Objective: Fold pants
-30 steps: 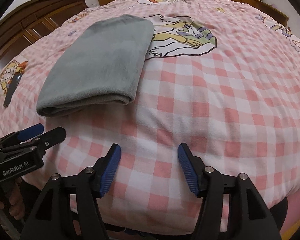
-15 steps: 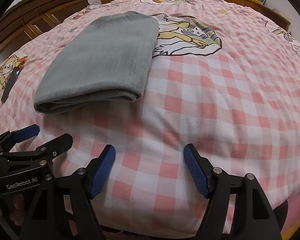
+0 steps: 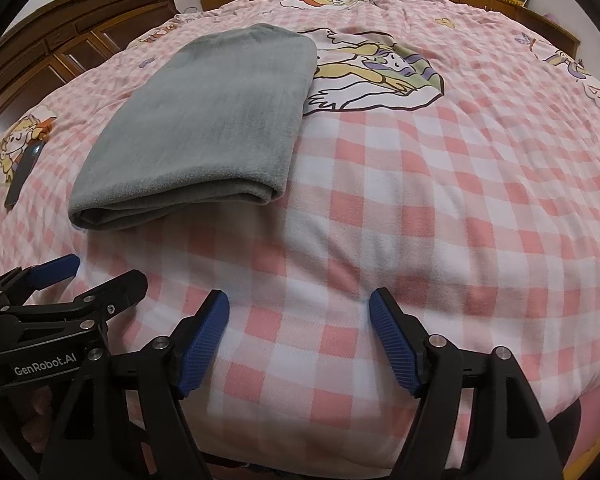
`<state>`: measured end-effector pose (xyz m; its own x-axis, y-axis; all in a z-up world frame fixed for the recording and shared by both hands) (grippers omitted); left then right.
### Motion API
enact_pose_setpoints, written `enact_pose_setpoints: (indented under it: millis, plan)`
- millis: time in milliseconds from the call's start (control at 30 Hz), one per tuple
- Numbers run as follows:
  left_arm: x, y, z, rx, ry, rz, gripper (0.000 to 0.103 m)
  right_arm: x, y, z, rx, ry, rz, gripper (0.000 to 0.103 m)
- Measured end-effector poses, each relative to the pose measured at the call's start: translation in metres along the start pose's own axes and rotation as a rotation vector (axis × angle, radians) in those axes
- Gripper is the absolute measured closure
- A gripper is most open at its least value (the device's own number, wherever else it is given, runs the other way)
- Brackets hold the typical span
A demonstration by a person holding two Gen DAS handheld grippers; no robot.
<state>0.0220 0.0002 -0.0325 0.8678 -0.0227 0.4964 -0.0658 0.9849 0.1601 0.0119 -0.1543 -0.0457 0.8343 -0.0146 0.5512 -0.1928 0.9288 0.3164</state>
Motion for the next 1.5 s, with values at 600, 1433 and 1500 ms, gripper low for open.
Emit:
enact_pose_setpoints:
  millis: [600, 1433, 1500]
  plan:
    - [0.002, -0.0003, -0.003, 0.008, 0.027, -0.014, 0.003, 0.0005, 0.0001, 0.0, 0.0, -0.002, -0.002, 0.028]
    - [0.0015, 0.0002, -0.003, 0.008, 0.027, -0.016, 0.003, -0.0003, 0.0009, -0.0002, 0.0, -0.003, -0.002, 0.027]
    - [0.0015, 0.0002, -0.003, 0.008, 0.028, -0.016, 0.003, -0.0002, 0.0008, -0.0002, 0.0, -0.003, -0.001, 0.027]
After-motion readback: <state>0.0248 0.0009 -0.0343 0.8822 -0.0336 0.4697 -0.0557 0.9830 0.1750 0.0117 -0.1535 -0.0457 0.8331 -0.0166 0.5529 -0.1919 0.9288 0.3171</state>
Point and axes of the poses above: each gripper's, at about its wrist camera, not at the fingertips, and z roughly against the way its jaws point, y to its left, x to its top, the point moved 4 cm from there along -z, roughly the way its jaws point, and after that the axes turned 13 degrees about x, right-handed, at the moved point
